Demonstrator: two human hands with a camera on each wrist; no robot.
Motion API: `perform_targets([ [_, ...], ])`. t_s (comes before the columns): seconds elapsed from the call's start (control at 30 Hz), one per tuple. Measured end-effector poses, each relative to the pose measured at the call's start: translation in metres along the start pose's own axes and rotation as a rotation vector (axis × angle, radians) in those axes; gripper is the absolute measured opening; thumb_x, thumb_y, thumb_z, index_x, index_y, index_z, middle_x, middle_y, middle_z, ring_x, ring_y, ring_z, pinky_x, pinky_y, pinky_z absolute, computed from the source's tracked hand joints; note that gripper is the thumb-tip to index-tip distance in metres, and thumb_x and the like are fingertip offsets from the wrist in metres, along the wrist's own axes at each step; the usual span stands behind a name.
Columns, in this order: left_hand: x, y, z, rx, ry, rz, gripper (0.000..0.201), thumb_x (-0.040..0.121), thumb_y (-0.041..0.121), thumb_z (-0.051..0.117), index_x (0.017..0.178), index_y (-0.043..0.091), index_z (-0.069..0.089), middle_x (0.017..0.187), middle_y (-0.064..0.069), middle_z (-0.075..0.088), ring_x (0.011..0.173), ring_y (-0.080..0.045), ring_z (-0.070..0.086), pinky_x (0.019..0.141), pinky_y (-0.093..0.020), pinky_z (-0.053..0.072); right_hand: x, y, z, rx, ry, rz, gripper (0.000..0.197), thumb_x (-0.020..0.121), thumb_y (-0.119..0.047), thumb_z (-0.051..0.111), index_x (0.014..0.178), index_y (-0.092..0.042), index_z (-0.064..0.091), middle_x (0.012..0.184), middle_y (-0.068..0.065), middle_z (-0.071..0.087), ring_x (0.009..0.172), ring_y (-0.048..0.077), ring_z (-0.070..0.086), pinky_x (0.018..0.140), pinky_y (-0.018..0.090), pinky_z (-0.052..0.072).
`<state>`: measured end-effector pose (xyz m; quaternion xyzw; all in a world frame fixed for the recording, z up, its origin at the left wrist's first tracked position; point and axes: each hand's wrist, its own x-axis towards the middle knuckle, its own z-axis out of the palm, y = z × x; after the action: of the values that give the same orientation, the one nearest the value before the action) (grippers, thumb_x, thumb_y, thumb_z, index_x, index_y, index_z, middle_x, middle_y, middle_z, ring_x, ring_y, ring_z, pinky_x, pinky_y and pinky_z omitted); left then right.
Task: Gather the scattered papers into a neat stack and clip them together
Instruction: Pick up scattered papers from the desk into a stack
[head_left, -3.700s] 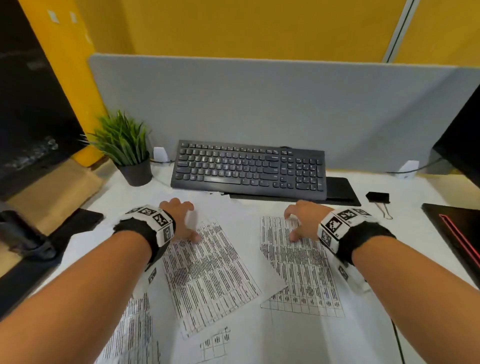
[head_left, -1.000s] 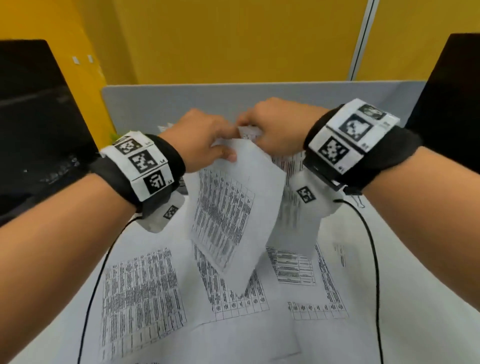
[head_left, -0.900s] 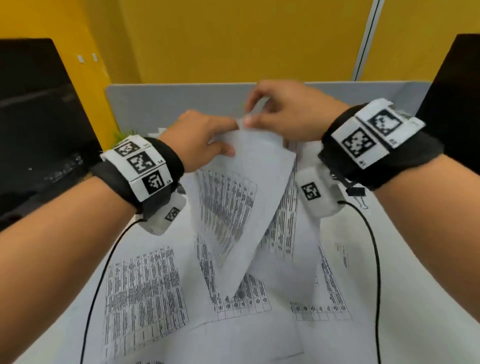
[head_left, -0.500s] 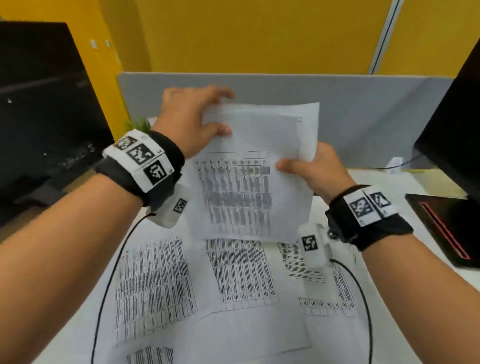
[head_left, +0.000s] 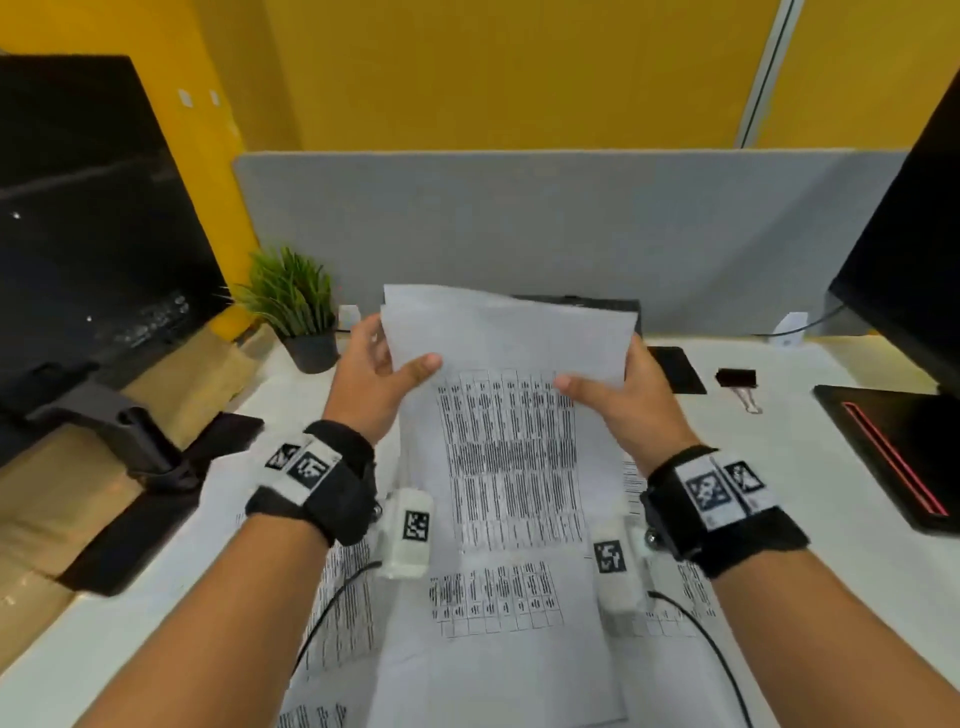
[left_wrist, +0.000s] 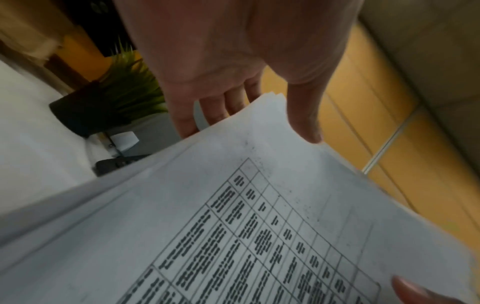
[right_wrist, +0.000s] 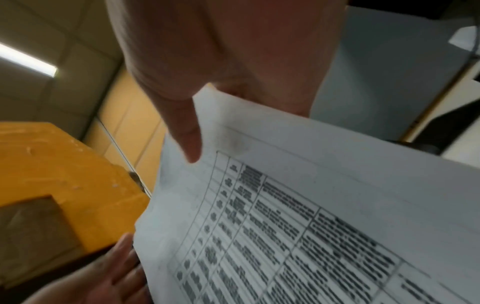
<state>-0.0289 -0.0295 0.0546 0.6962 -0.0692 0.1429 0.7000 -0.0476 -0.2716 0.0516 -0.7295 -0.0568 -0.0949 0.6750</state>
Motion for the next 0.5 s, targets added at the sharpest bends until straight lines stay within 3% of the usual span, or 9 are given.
perform_targets([
  [0.1, -0.005, -0.004, 0.007, 0.125, 0.066, 0.039, 0.032, 0.084, 0.004, 0.065, 0.113, 0.011, 0.054, 0.116, -0.013, 0.063, 0.097, -0.015, 0.063, 0.094, -0.037, 0.051, -0.006, 0.009, 0.008, -0.114, 0.107, -0.026, 0.037, 0.085, -0.008, 0.066, 0.118, -0.017, 0.052, 0.105, -0.008, 0.063, 0.098, 0.005, 0.061, 0.094, 0.034, 0.051],
  [0.2, 0.003, 0.020, 0.013, 0.073, 0.122, 0.126, 0.029, 0.084, 0.023, 0.066, 0.111, 0.019, 0.056, 0.116, -0.007, 0.064, 0.105, -0.018, 0.062, 0.097, -0.043, 0.048, -0.005, -0.020, 0.013, -0.148, 0.216, -0.182, 0.027, 0.088, -0.012, 0.062, 0.114, -0.016, 0.055, 0.098, -0.006, 0.062, 0.091, 0.009, 0.061, 0.080, 0.016, 0.053],
  [0.27, 0.005, 0.039, 0.012, 0.084, 0.193, 0.217, 0.056, 0.076, 0.029, 0.071, 0.122, 0.019, 0.040, 0.126, -0.007, 0.051, 0.115, -0.018, 0.054, 0.102, -0.040, 0.043, -0.005, -0.051, 0.009, -0.266, 0.251, -0.355, 0.019, 0.089, -0.013, 0.061, 0.106, -0.019, 0.056, 0.092, -0.003, 0.062, 0.083, 0.012, 0.061, 0.069, 0.018, 0.051],
  [0.33, 0.002, 0.059, 0.009, 0.391, 0.333, 0.363, 0.097, 0.066, 0.037, 0.080, 0.139, 0.017, 0.019, 0.137, -0.005, 0.030, 0.131, -0.025, 0.034, 0.111, -0.037, 0.026, -0.005, -0.081, 0.006, -0.515, 0.195, -0.539, 0.012, 0.088, -0.013, 0.059, 0.099, -0.017, 0.057, 0.087, -0.002, 0.059, 0.079, 0.016, 0.058, 0.067, 0.028, 0.045],
  [0.37, -0.002, 0.068, 0.007, 0.585, 0.339, 0.461, 0.109, 0.062, 0.043, 0.082, 0.143, 0.016, 0.013, 0.140, -0.003, 0.023, 0.135, -0.029, 0.026, 0.114, -0.039, 0.019, -0.004, -0.092, 0.007, -0.651, 0.135, -0.611, 0.011, 0.087, -0.014, 0.058, 0.098, -0.015, 0.058, 0.087, -0.004, 0.055, 0.080, 0.017, 0.055, 0.066, 0.029, 0.040],
  [0.4, -0.005, 0.077, 0.008, 0.725, 0.271, 0.542, 0.109, 0.060, 0.048, 0.080, 0.143, 0.019, 0.015, 0.139, 0.003, 0.023, 0.136, -0.028, 0.025, 0.115, -0.042, 0.019, -0.002, -0.098, 0.011, -0.754, 0.057, -0.666, 0.012, 0.085, -0.014, 0.058, 0.097, -0.014, 0.058, 0.087, -0.006, 0.051, 0.081, 0.018, 0.053, 0.067, 0.029, 0.036],
  [0.43, -0.006, 0.081, 0.008, 0.777, 0.157, 0.582, 0.095, 0.062, 0.049, 0.078, 0.139, 0.024, 0.028, 0.133, 0.009, 0.033, 0.131, -0.022, 0.034, 0.112, -0.042, 0.026, -0.001, -0.104, 0.017, -0.806, -0.017, -0.708, 0.014, 0.084, -0.014, 0.059, 0.097, -0.015, 0.057, 0.087, -0.007, 0.049, 0.083, 0.019, 0.053, 0.068, 0.029, 0.035],
  [0.5, -0.005, 0.077, 0.009, 0.675, 0.011, 0.514, 0.043, 0.069, 0.040, 0.074, 0.109, 0.033, 0.060, 0.103, 0.023, 0.060, 0.100, -0.004, 0.058, 0.090, -0.030, 0.046, 0.000, -0.109, 0.025, -0.792, -0.059, -0.719, 0.025, 0.082, -0.015, 0.062, 0.106, -0.017, 0.055, 0.094, -0.007, 0.054, 0.093, 0.017, 0.055, 0.079, 0.034, 0.042],
])
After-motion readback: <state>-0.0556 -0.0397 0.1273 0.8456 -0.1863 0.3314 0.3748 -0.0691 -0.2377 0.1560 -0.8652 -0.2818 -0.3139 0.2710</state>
